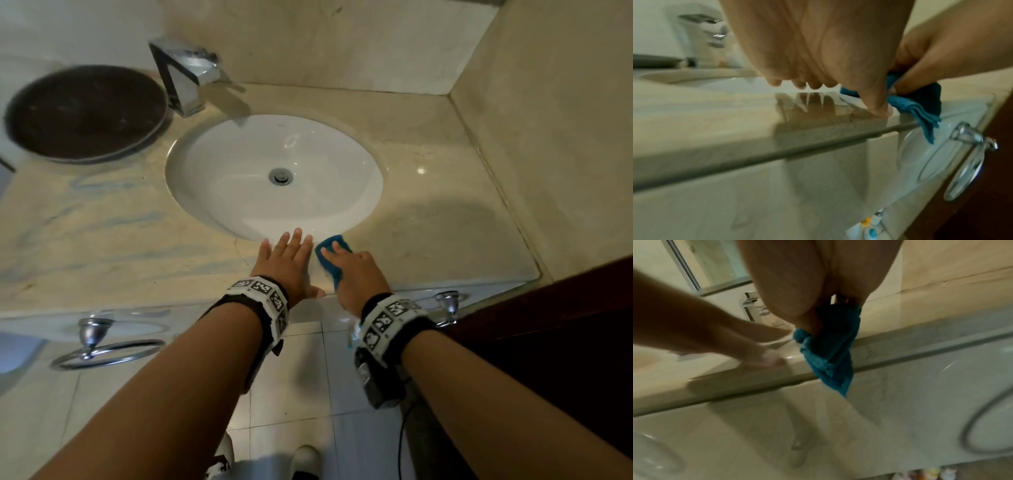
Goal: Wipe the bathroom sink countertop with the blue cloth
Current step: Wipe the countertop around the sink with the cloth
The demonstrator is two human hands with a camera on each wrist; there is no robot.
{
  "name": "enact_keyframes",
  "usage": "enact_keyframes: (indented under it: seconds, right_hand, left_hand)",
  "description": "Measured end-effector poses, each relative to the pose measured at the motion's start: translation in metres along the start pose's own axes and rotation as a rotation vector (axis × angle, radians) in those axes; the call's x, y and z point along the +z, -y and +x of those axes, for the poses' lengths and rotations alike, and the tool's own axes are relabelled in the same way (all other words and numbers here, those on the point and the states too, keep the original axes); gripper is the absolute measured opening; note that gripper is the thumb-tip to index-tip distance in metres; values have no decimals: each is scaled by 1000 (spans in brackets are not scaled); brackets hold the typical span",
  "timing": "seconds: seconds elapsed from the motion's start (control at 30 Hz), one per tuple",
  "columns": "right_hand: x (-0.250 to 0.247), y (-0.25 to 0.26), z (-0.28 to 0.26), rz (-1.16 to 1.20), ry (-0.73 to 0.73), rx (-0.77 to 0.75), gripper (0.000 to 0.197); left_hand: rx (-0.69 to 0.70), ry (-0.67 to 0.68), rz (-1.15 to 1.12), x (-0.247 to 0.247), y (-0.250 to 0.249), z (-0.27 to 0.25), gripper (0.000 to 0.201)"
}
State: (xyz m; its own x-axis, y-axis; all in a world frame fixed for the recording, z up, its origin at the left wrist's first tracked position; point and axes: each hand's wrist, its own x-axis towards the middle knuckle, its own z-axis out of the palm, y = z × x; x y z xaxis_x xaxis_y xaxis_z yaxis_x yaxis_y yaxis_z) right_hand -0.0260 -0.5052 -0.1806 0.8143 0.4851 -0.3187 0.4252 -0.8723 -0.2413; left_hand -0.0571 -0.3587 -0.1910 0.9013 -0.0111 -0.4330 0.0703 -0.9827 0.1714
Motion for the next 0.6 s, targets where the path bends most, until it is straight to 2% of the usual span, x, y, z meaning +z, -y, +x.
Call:
enact_keyframes:
  seconds: [0.1,0.2,0.33,0.43,0.6]
  right_hand:
    - [-6,-41,-1,158,-80,148,61]
    - [-14,-80,-13,187,-175,333,59]
    - [-13,-90,-17,170,-138,513,59]
    - [-2,-68,-7,90,-136,509,60]
    - [10,1,10,-33,-125,328,66]
  left_hand:
    - [-83,-20,-15,-2,28,-24,111]
    - [-129,17,19,-7,64,-43,114]
    - [-171,46,-29,-14,86,-49,118]
    - [-159,37,-28,-8,92,-45,119]
    - [-111,13,-30,-10,100,-42,121]
